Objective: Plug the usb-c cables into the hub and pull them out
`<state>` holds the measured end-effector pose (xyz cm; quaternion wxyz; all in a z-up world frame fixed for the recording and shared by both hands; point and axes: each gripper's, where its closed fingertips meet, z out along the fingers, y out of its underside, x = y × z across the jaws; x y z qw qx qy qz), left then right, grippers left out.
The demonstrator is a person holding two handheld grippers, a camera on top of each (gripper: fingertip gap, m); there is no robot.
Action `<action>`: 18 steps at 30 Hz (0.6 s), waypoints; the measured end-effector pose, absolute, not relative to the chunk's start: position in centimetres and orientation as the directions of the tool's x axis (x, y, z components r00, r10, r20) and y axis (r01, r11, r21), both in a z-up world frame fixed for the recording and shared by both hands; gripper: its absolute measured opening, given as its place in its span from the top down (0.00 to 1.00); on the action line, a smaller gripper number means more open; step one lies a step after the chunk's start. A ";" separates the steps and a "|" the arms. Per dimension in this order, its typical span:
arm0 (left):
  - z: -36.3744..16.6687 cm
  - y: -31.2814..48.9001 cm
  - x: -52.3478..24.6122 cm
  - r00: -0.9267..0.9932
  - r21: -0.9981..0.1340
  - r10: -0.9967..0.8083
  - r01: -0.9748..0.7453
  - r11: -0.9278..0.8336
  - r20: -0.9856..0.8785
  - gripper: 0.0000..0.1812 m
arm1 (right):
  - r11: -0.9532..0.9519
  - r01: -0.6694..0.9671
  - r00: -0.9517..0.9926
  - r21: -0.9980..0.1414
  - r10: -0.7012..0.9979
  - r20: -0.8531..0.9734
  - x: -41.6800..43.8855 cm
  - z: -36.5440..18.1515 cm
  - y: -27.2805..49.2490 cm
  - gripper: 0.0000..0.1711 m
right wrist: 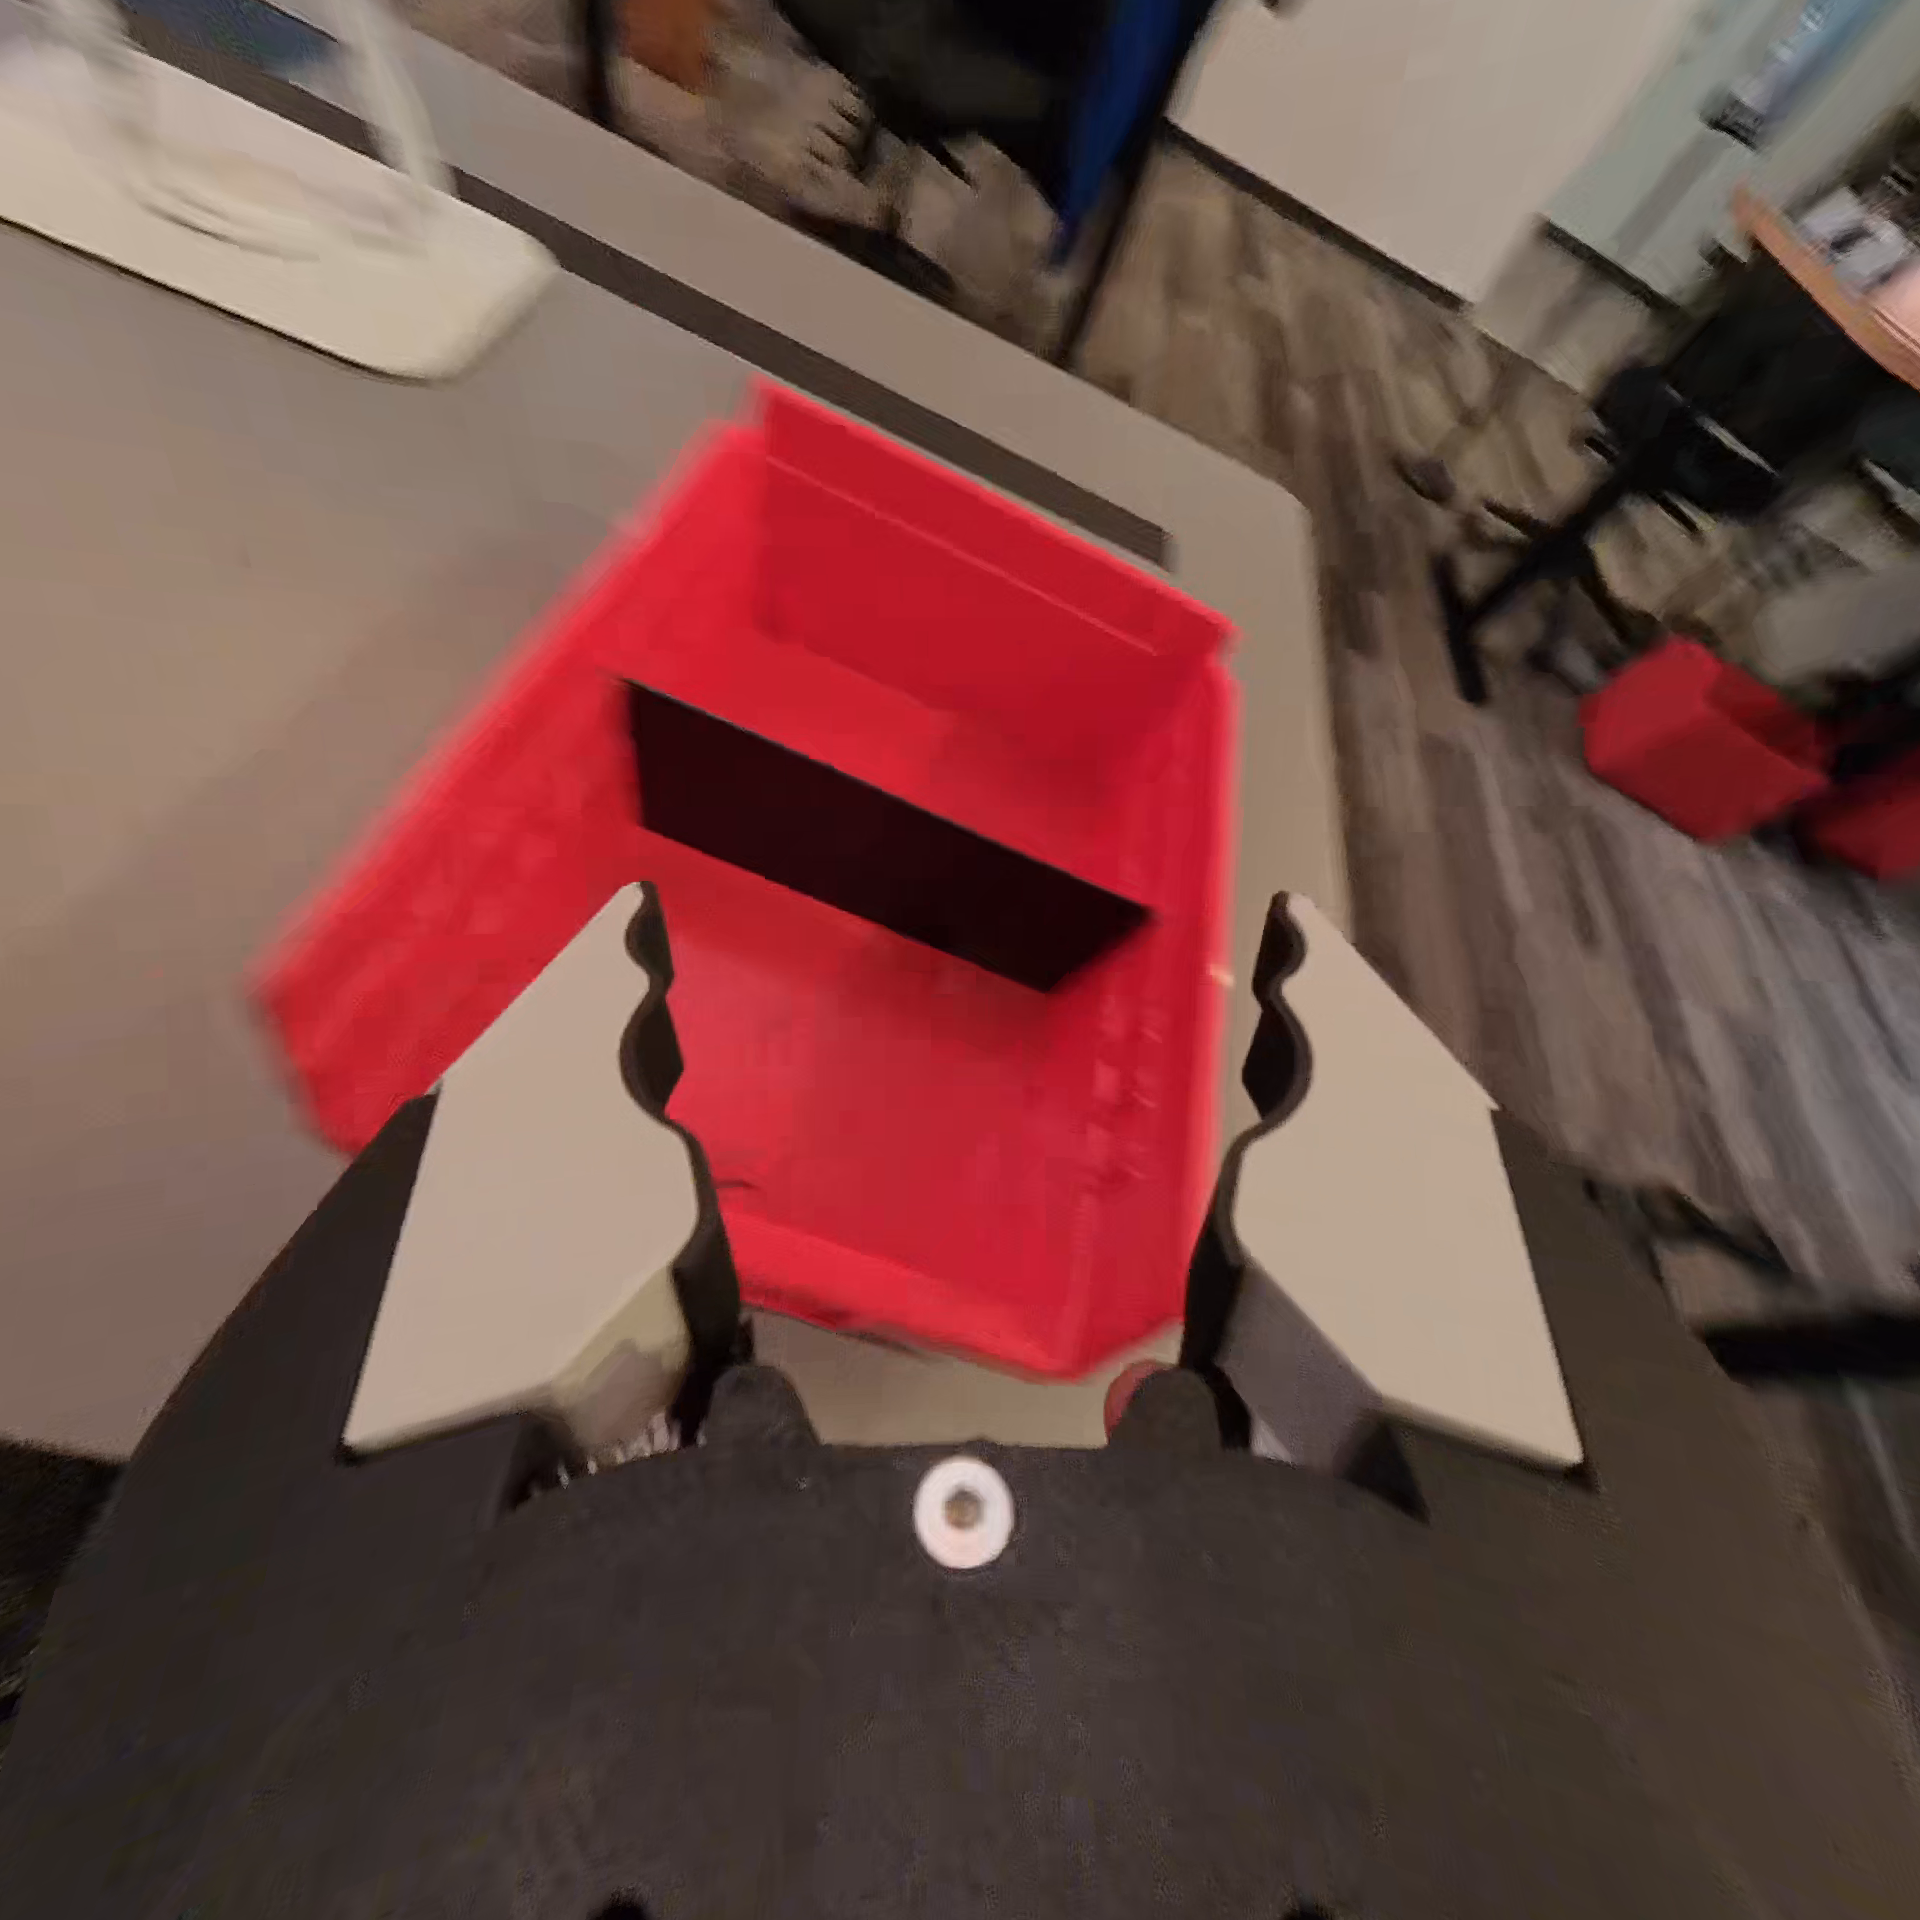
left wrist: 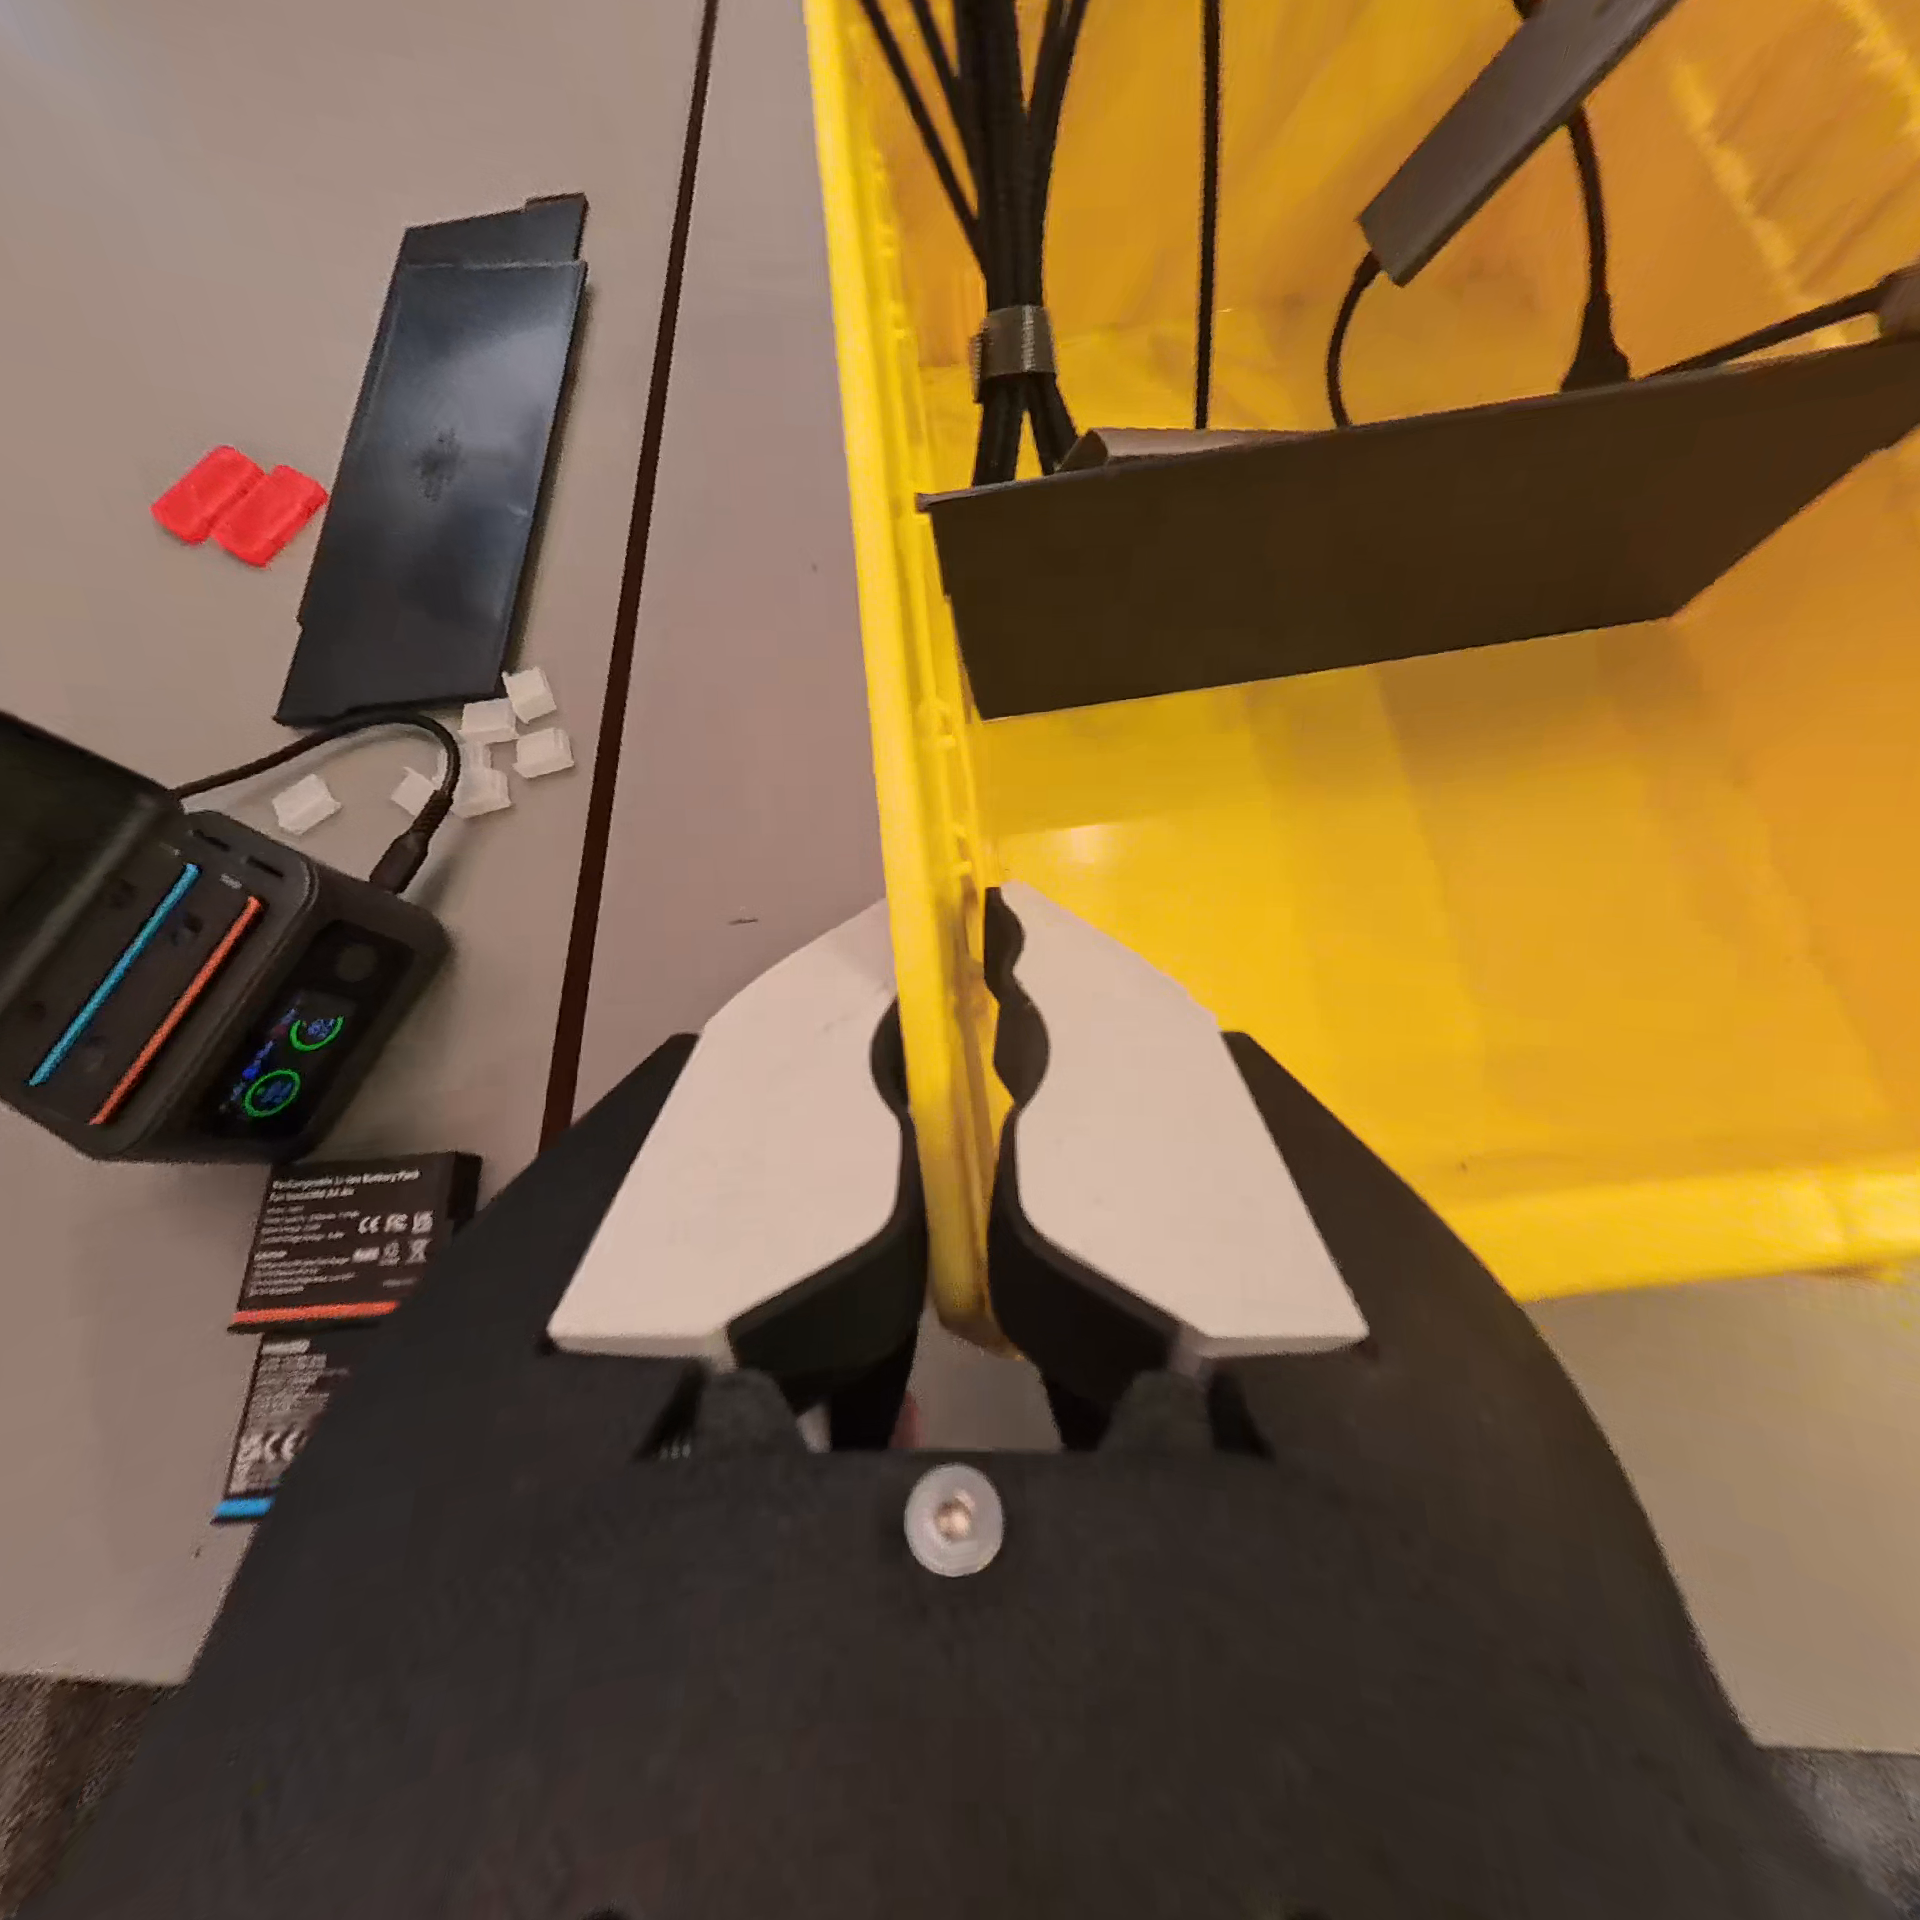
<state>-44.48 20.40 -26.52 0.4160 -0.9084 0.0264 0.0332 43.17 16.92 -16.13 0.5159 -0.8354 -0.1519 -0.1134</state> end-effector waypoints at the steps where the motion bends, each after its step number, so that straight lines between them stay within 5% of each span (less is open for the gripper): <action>1: -26.5 20.6 -44.3 0.997 -0.758 -0.033 -0.074 -0.648 -0.069 0.96 | -0.391 0.393 0.919 -0.832 0.208 0.336 40.3 -15.6 16.9 0.34; 5: -24.7 20.4 -44.3 0.992 -0.791 -0.040 -0.122 -0.600 -0.124 0.80 | -0.262 0.524 0.782 -0.810 0.525 0.336 28.2 -15.4 16.0 0.34; 9: -18.1 19.4 -41.3 0.958 -0.835 -0.112 -0.284 -0.471 -0.262 0.77 | -0.195 0.571 0.620 -0.797 0.739 0.263 17.8 -17.8 15.0 0.35; 12: -14.3 18.4 -33.8 0.929 -0.876 -0.288 -0.327 -0.353 -0.231 0.75 | -0.233 0.546 0.600 -0.805 0.780 0.181 13.2 -20.9 16.5 0.44; 18: -17.2 15.4 -12.6 0.675 -0.846 -0.737 -0.415 -0.336 -0.039 0.45 | -0.449 0.518 0.608 -0.728 0.792 -0.056 10.0 -29.5 19.8 0.32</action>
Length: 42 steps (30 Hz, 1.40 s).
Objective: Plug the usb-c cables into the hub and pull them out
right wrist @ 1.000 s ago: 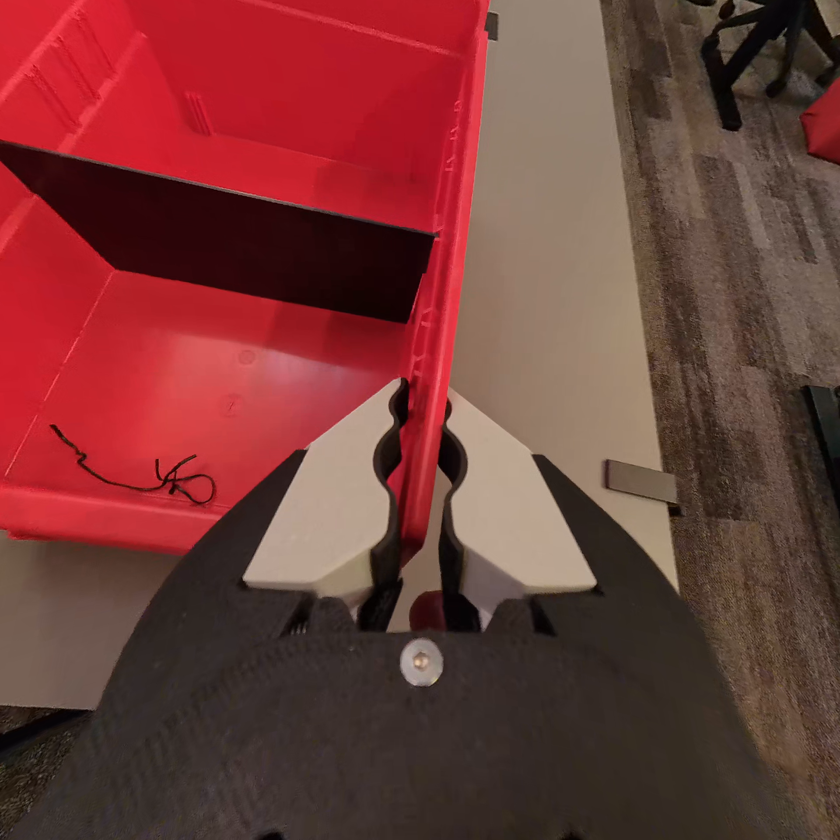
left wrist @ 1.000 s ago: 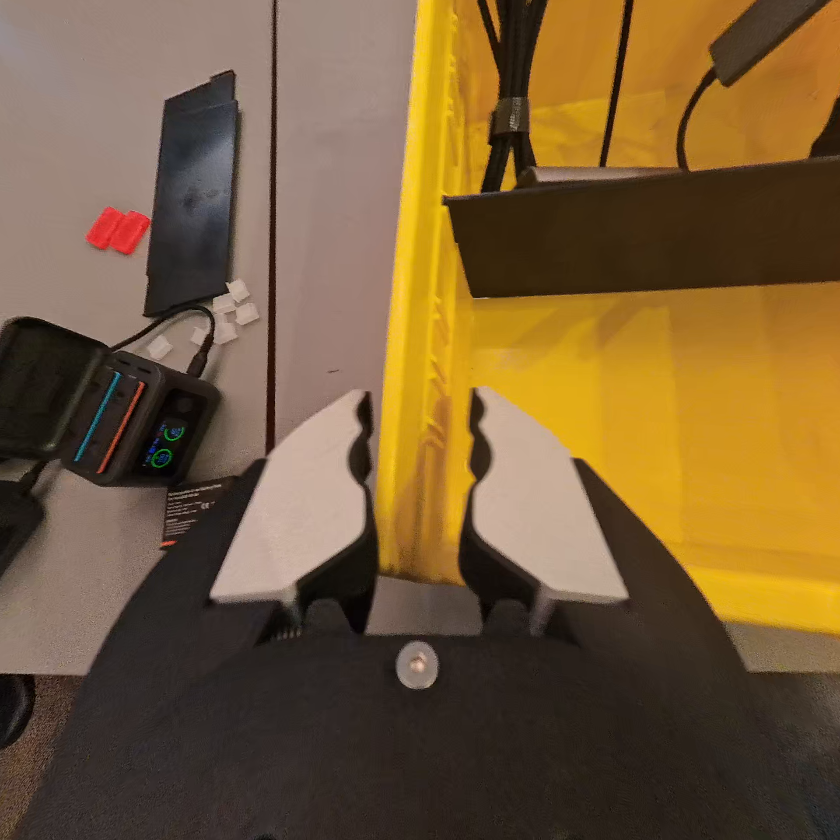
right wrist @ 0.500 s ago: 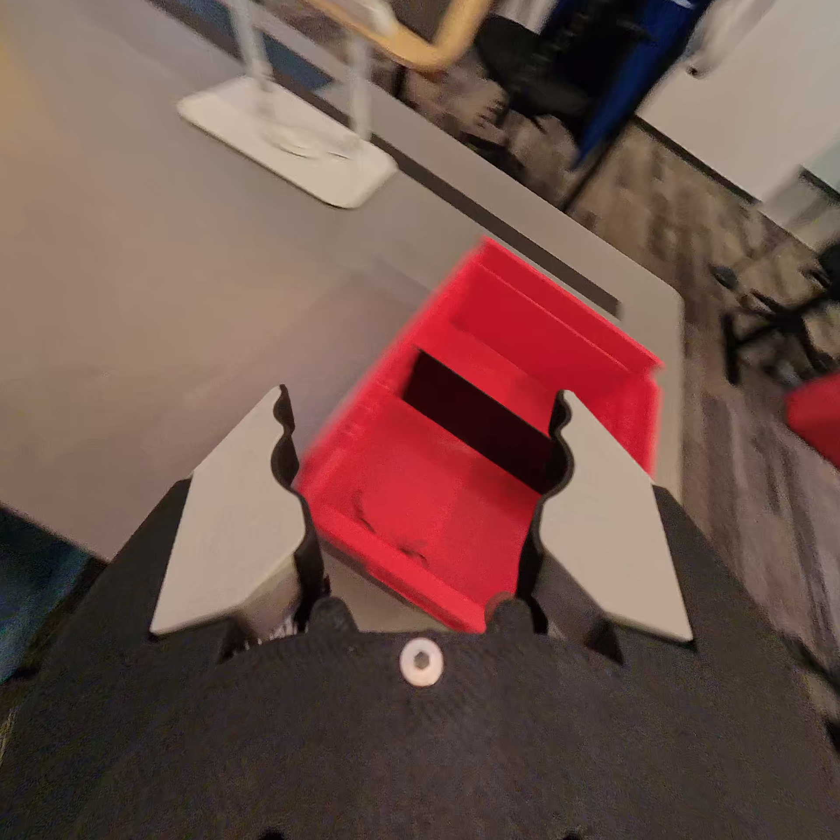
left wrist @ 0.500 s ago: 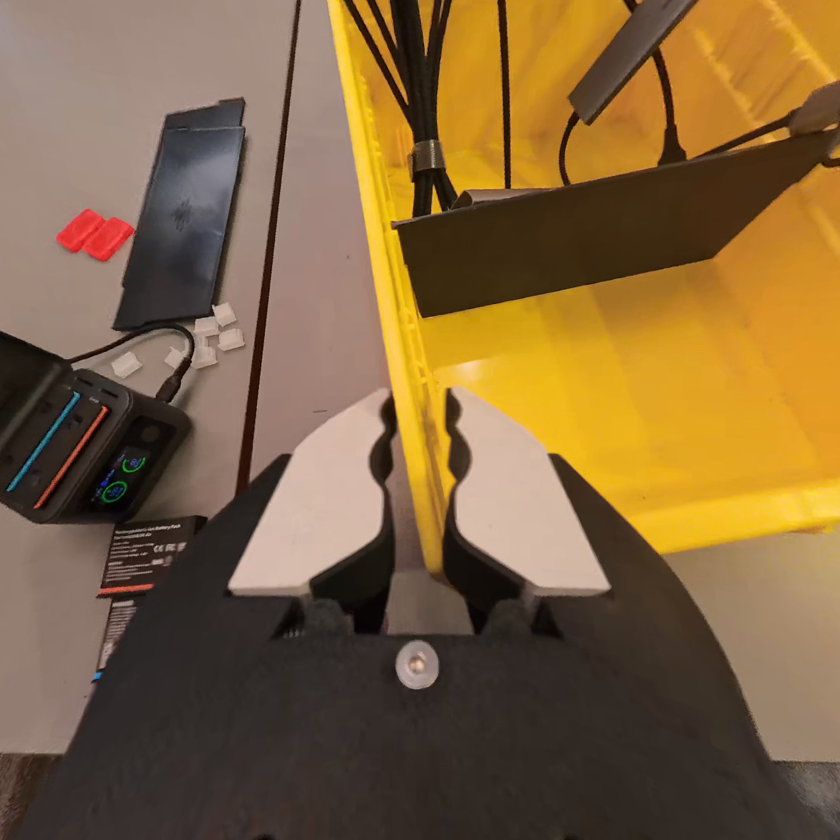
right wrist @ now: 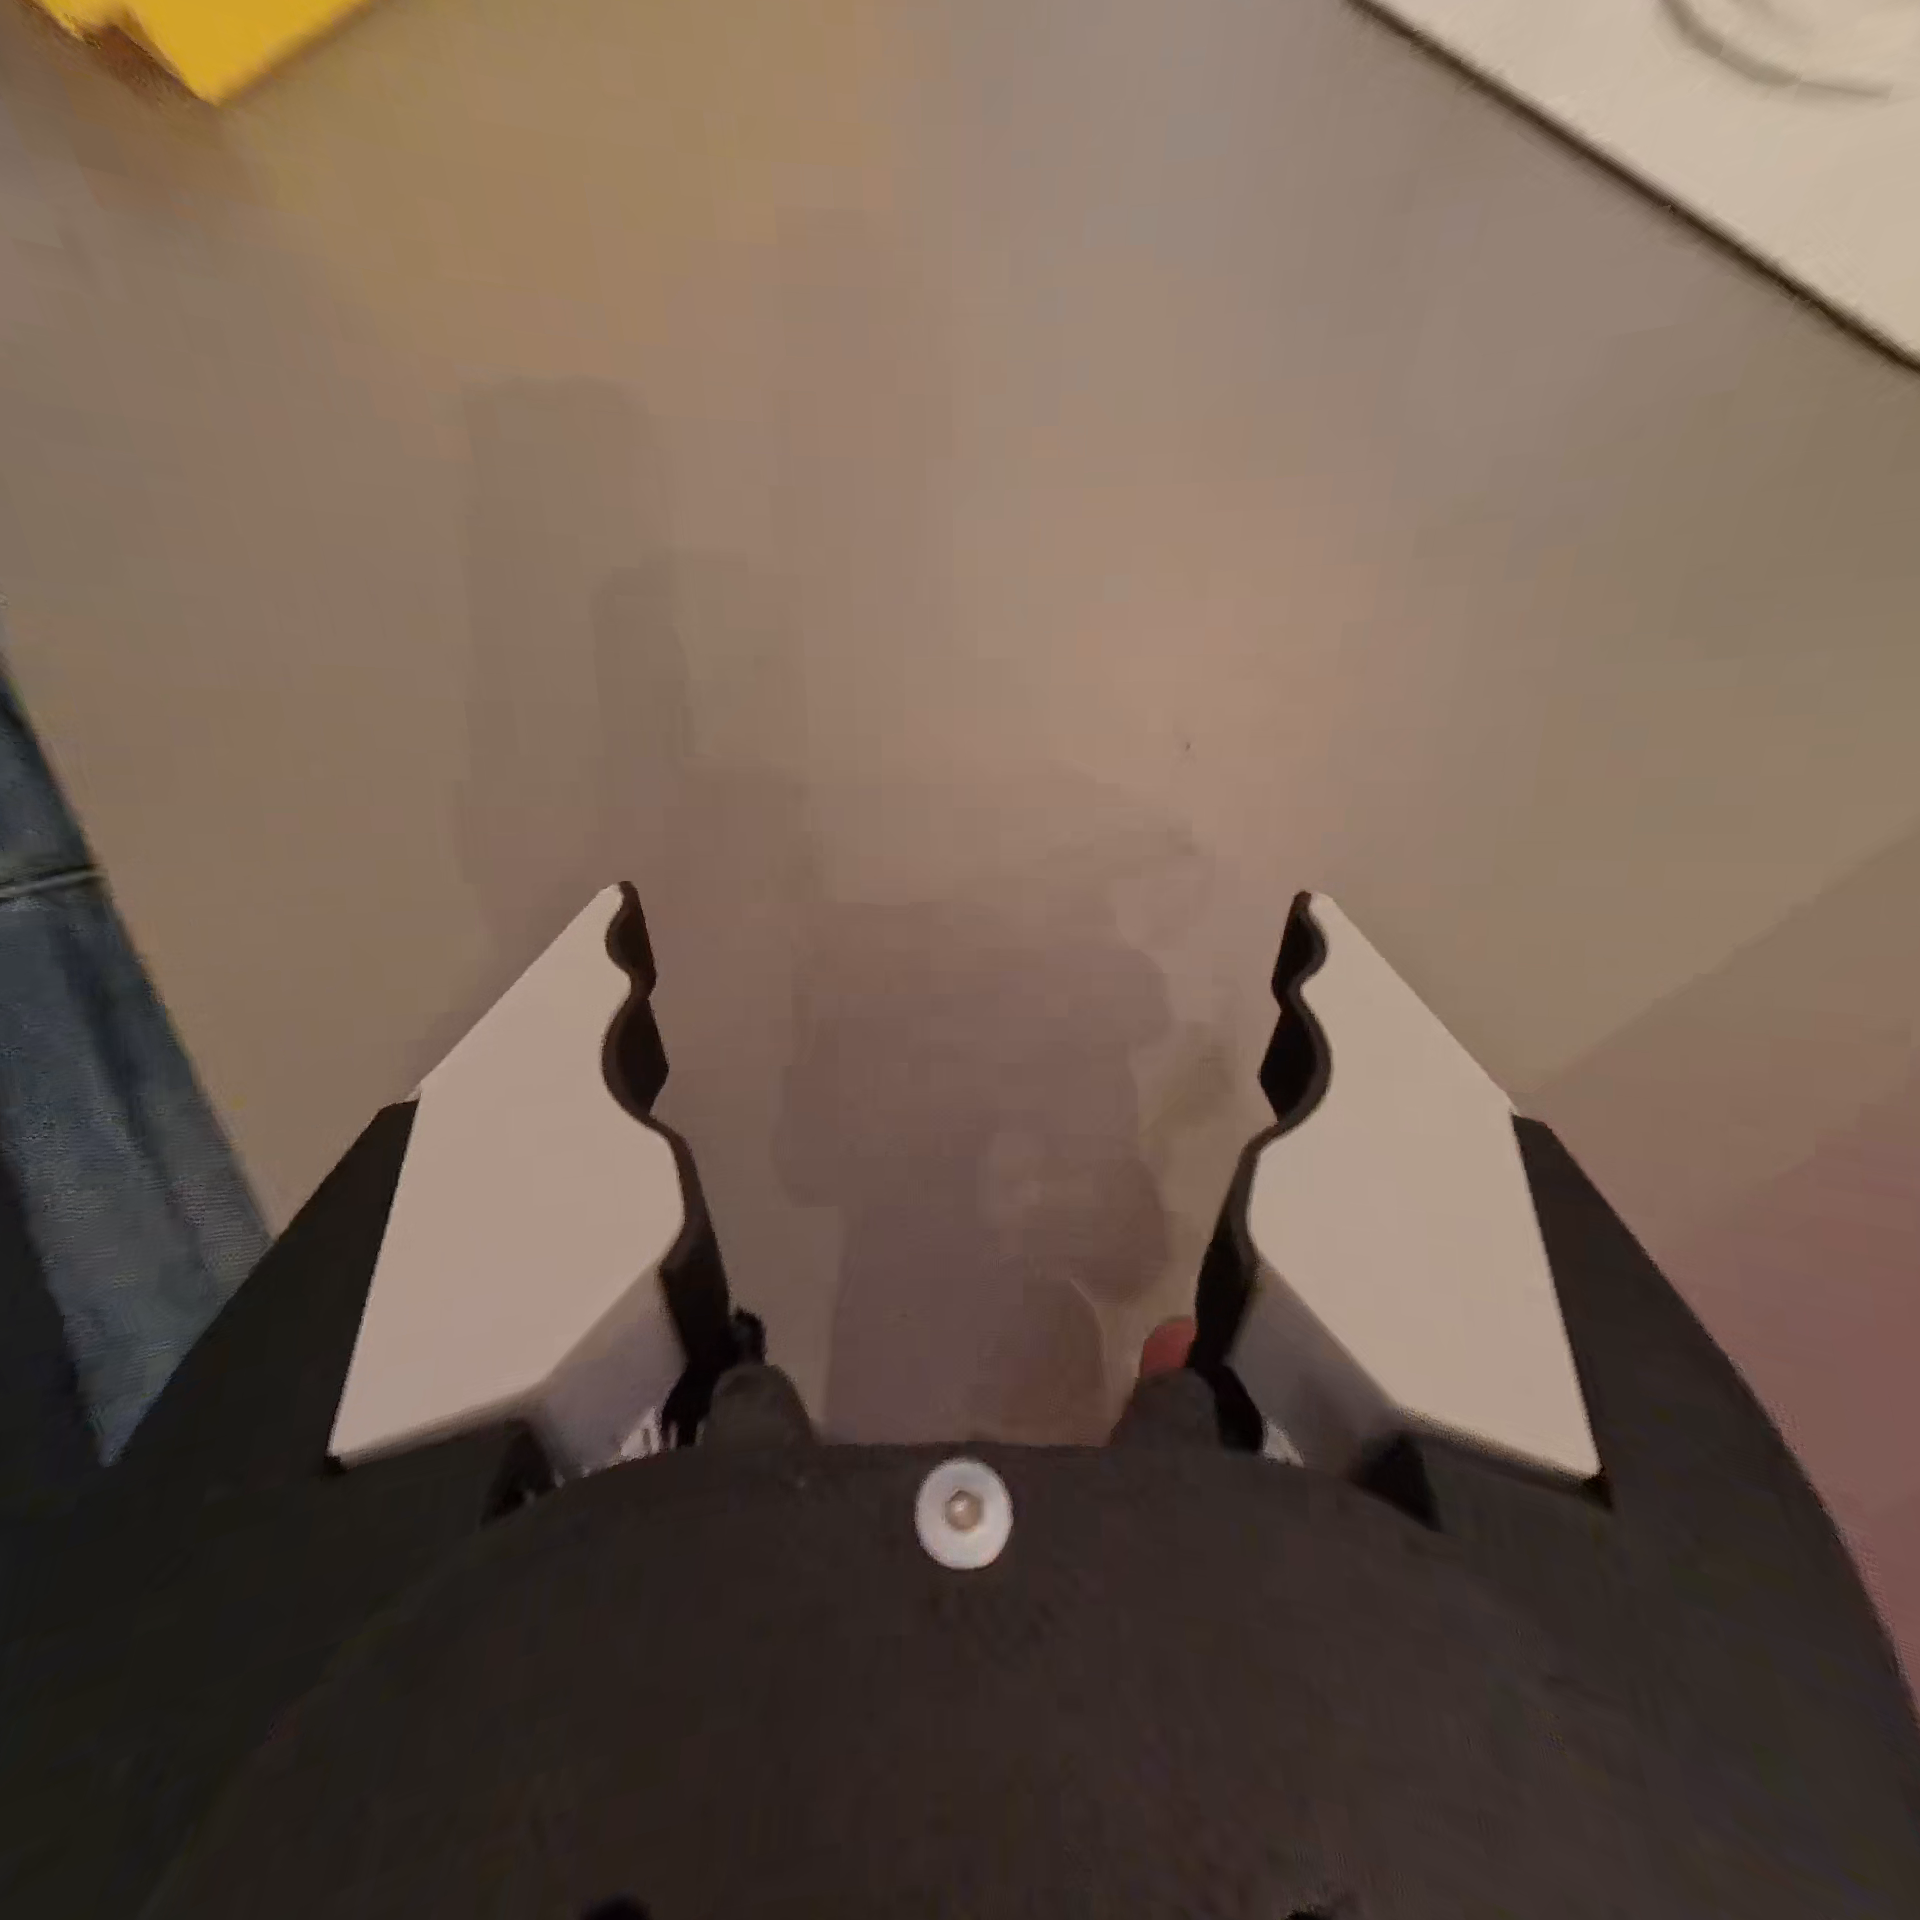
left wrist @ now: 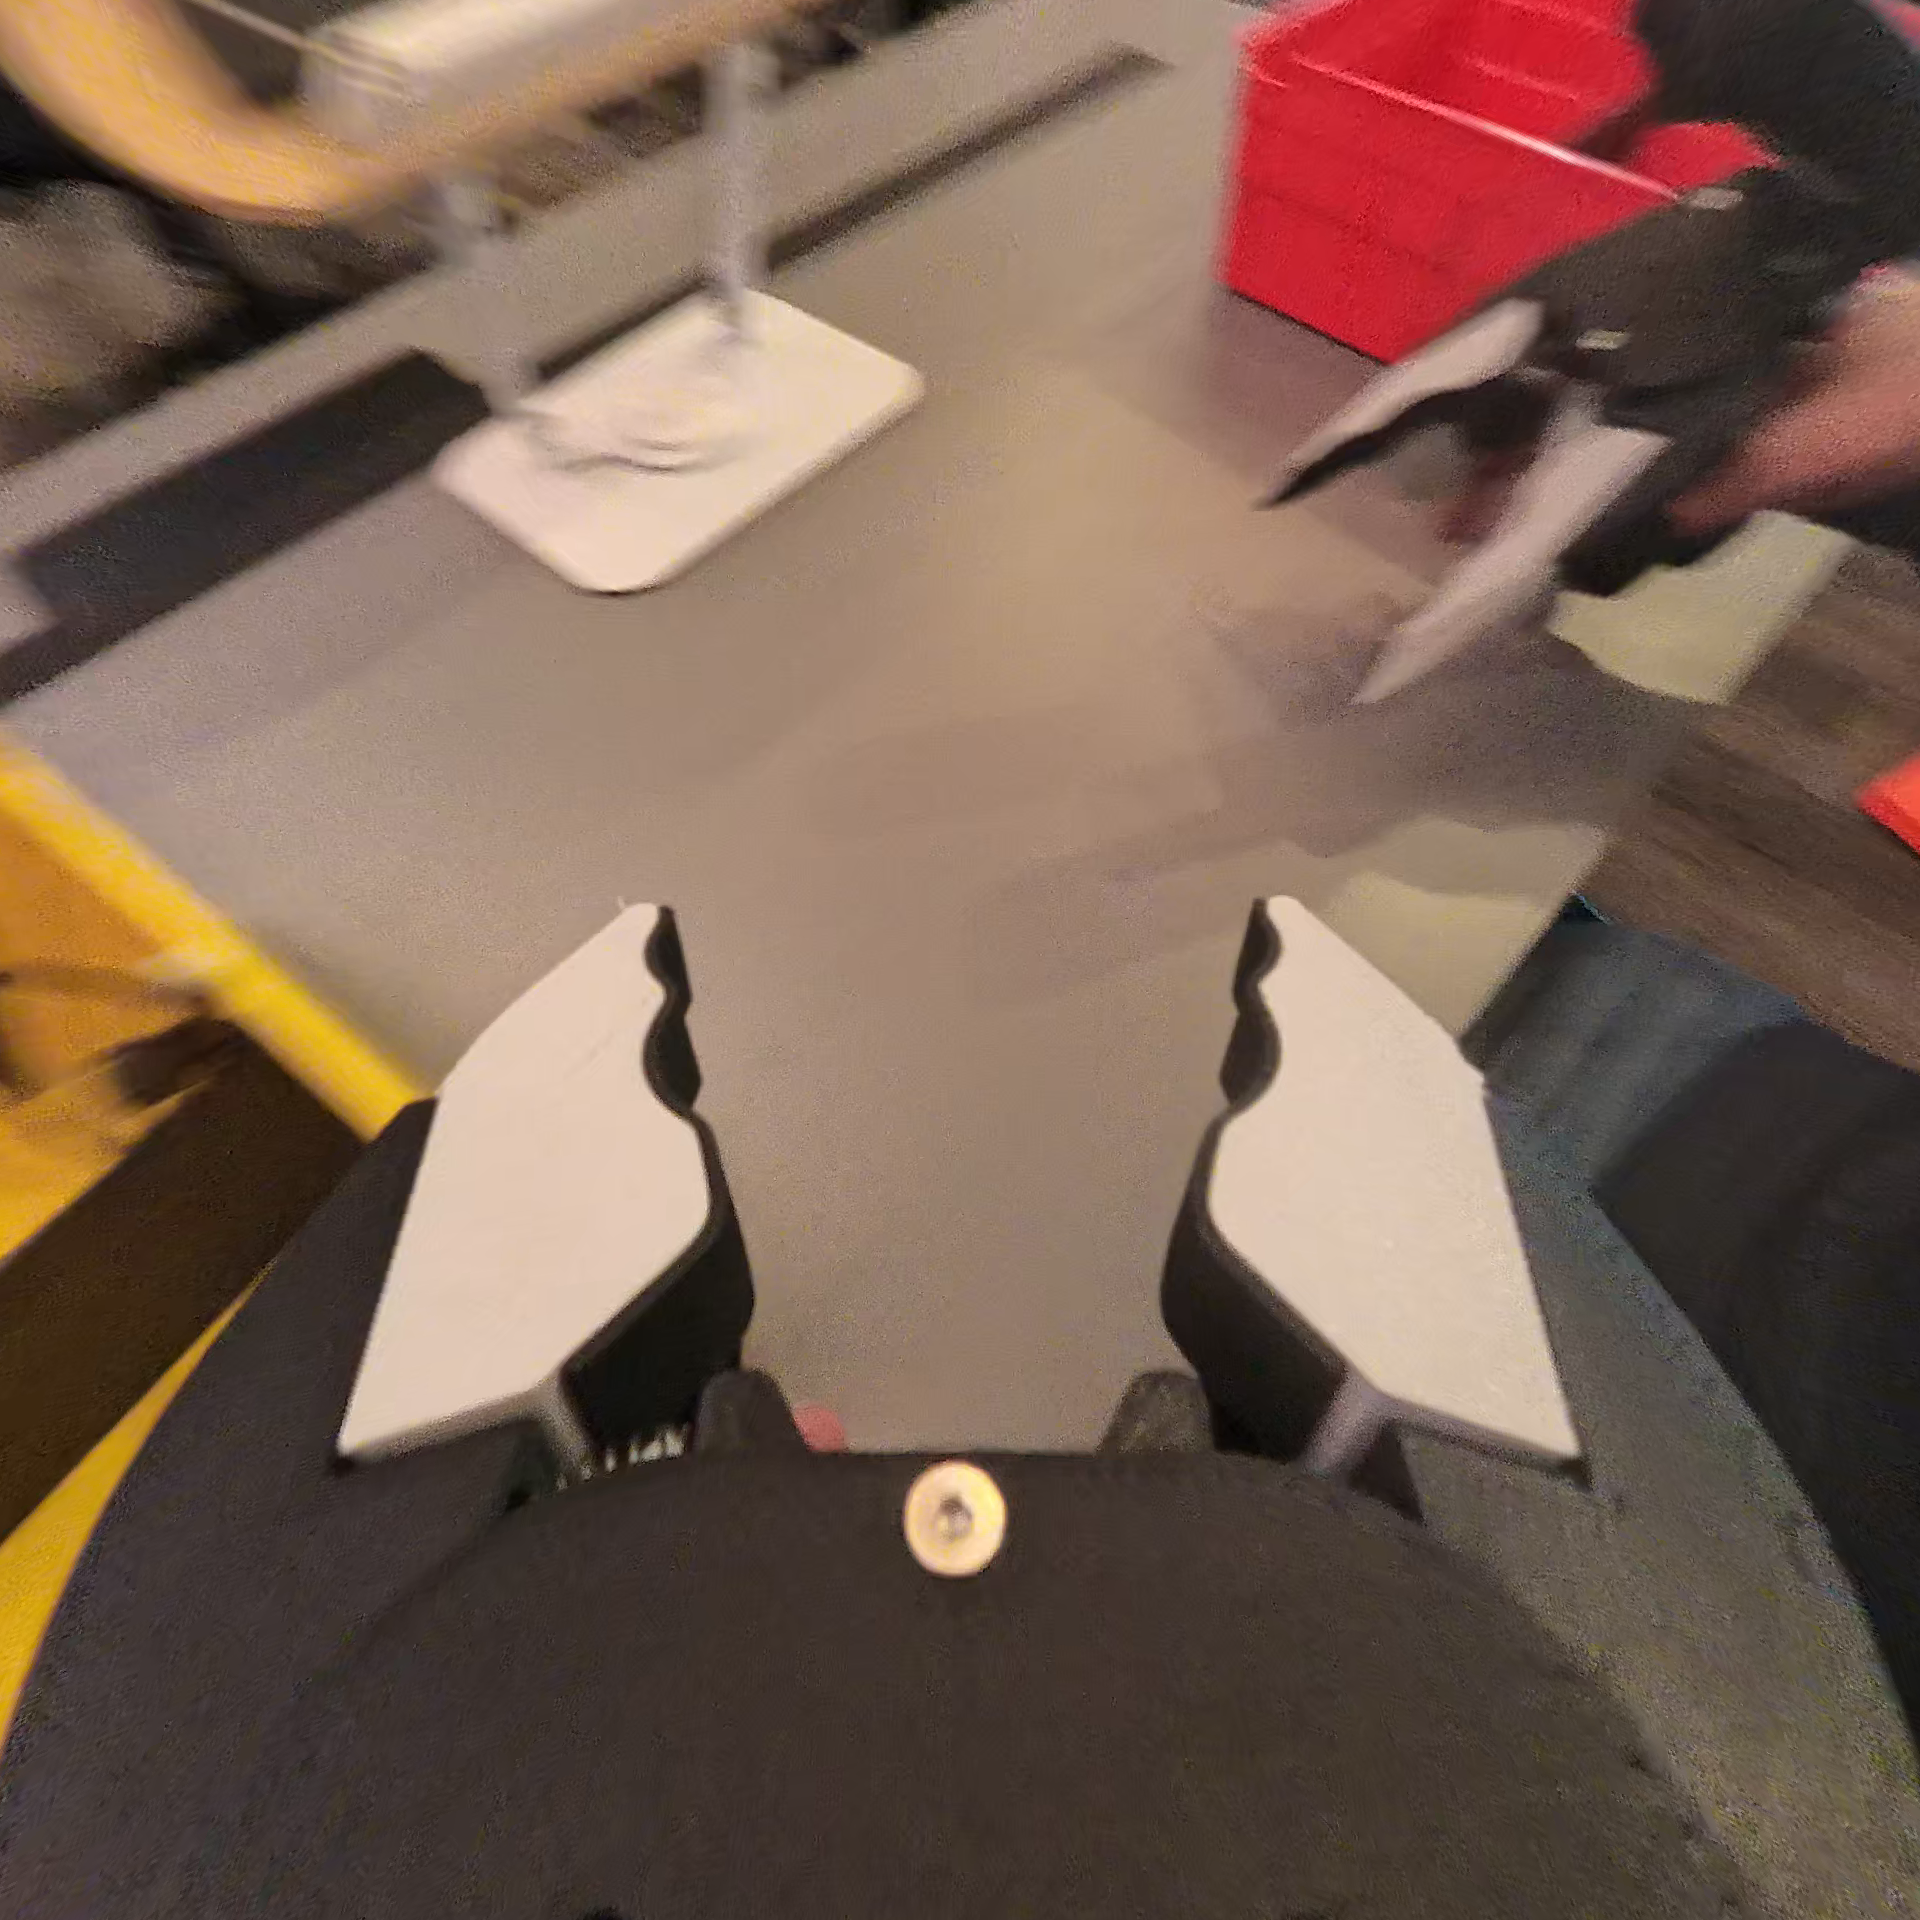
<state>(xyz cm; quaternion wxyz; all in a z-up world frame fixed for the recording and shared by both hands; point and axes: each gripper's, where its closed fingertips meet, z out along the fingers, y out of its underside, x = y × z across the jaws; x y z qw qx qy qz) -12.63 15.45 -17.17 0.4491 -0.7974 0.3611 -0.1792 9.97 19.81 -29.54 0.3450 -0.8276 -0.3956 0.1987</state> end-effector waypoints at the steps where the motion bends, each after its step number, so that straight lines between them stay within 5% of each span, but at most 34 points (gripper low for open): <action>1: -18.4 15.3 -10.1 0.630 -0.833 -0.776 -0.444 -0.331 -0.028 0.44 | -0.450 0.530 0.612 -0.719 0.790 -0.043 10.0 -30.5 20.3 0.36; 3: -21.3 15.4 -6.2 0.559 -0.794 -0.829 -0.503 -0.342 0.002 0.40 | -0.431 0.555 0.644 -0.712 0.764 0.041 10.5 -31.6 21.6 0.49; 6: -25.2 16.3 -2.0 0.500 -0.751 -0.864 -0.545 -0.373 0.066 0.37 | -0.413 0.557 0.650 -0.720 0.757 0.068 10.3 -31.2 22.3 0.52; 10: -27.9 16.2 2.5 0.412 -0.740 -0.910 -0.597 -0.310 0.049 0.38 | -0.403 0.612 0.693 -0.681 0.688 0.216 12.2 -31.6 24.3 0.81; 20: -30.3 16.8 6.8 0.354 -0.743 -0.935 -0.616 -0.261 0.035 0.40 | -0.394 0.575 0.690 -0.717 0.705 0.166 13.5 -31.6 26.3 0.50; 25: -31.0 17.5 7.5 0.347 -0.733 -0.938 -0.639 -0.235 -0.001 0.40 | -0.542 0.482 0.765 -0.689 0.643 0.029 15.2 -33.2 27.6 0.06; 32: -30.9 18.2 7.2 0.377 -0.740 -0.926 -0.617 -0.268 0.021 0.43 | -0.591 0.461 0.807 -0.662 0.590 0.036 15.5 -33.2 26.6 0.07; 42: -32.0 18.0 7.1 0.365 -0.688 -0.931 -0.676 -0.265 0.000 0.43 | -0.460 0.587 0.622 -0.666 0.783 0.008 12.8 -33.4 24.1 0.07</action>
